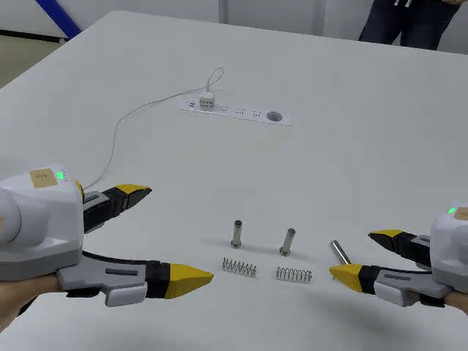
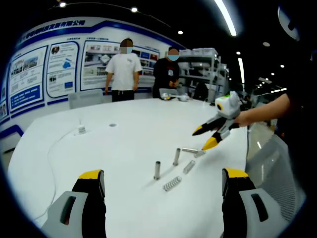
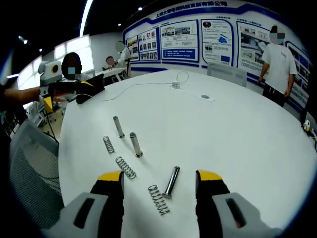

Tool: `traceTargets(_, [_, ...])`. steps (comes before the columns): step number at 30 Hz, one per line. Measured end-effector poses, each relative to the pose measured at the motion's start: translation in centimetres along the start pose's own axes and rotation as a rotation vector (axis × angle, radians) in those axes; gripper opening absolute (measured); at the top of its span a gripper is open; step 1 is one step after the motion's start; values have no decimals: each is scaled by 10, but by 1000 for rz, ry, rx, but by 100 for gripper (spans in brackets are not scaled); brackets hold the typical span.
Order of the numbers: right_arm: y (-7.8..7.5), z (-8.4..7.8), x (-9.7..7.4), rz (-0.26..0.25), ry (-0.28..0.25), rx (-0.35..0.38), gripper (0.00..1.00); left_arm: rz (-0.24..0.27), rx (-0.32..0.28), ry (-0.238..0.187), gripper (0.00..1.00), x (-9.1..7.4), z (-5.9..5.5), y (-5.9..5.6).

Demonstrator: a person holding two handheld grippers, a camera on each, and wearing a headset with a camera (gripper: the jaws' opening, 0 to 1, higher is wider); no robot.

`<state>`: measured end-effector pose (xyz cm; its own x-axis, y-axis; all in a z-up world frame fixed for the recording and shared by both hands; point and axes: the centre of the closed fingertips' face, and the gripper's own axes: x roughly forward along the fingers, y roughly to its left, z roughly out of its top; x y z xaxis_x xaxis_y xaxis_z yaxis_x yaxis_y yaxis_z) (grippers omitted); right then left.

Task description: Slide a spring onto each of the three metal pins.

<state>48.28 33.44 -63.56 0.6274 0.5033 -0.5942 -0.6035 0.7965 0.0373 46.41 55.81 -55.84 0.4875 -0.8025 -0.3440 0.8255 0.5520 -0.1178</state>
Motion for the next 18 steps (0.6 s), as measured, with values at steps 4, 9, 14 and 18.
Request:
traceTargets(4, [-3,-2,3,-8,17,-1,55,-2,1,3,100,2,-1,-1])
traceTargets(9, [-8,-1,9,-22,27,4,48,-10,-5,-1,100,7,-1,-3])
traceTargets(14, [-13,-4,19,-39,56,22,41,-15,-8,-2,100,10,-1,-3])
traceTargets(18, [-18,-7,27,-49,81,35,34,-10,-16,-6,100,9,-1,0])
